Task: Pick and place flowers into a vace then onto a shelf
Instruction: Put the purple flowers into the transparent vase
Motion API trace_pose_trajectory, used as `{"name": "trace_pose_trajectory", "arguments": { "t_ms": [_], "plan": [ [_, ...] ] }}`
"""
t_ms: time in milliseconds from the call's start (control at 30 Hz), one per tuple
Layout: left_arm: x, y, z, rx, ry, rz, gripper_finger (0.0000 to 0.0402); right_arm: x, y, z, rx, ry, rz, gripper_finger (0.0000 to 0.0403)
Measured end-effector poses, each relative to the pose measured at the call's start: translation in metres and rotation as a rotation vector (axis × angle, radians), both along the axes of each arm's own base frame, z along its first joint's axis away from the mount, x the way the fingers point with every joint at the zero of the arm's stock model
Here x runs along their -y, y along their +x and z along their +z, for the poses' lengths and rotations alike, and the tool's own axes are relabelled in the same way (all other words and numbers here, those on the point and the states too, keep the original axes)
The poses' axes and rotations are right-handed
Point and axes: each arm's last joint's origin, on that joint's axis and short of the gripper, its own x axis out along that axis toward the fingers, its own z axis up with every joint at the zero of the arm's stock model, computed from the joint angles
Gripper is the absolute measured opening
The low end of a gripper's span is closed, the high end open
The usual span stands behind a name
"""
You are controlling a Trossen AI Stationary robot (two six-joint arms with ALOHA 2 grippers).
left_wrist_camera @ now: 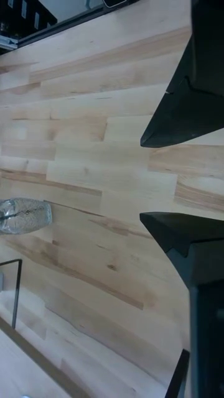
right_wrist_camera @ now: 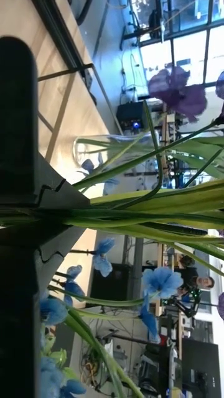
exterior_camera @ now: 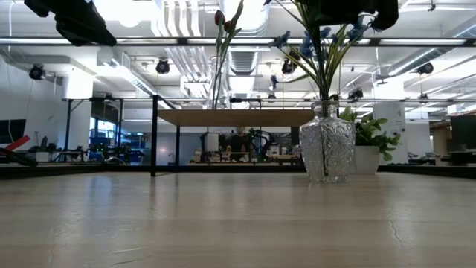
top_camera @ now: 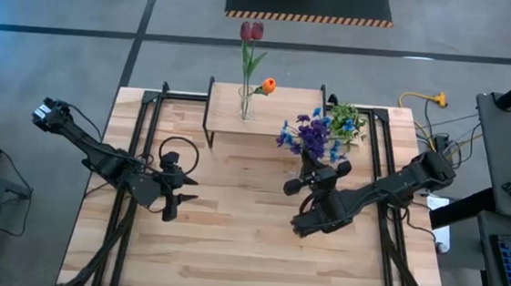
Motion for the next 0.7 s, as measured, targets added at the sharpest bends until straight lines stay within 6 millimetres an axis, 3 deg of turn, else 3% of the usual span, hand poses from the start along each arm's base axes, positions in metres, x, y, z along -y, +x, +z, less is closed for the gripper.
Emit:
{"name": "trace_pose_trajectory", "arguments": {
  "t_ms": [700],
  "plan": [
    [-0.0002, -0.0003, -0.0004, -0.004, 0.003, 0.000, 0.0164, -0.0022, -0.0005, -0.0108, 0.023, 0.010, 0.008, 0.0013]
  ]
}}
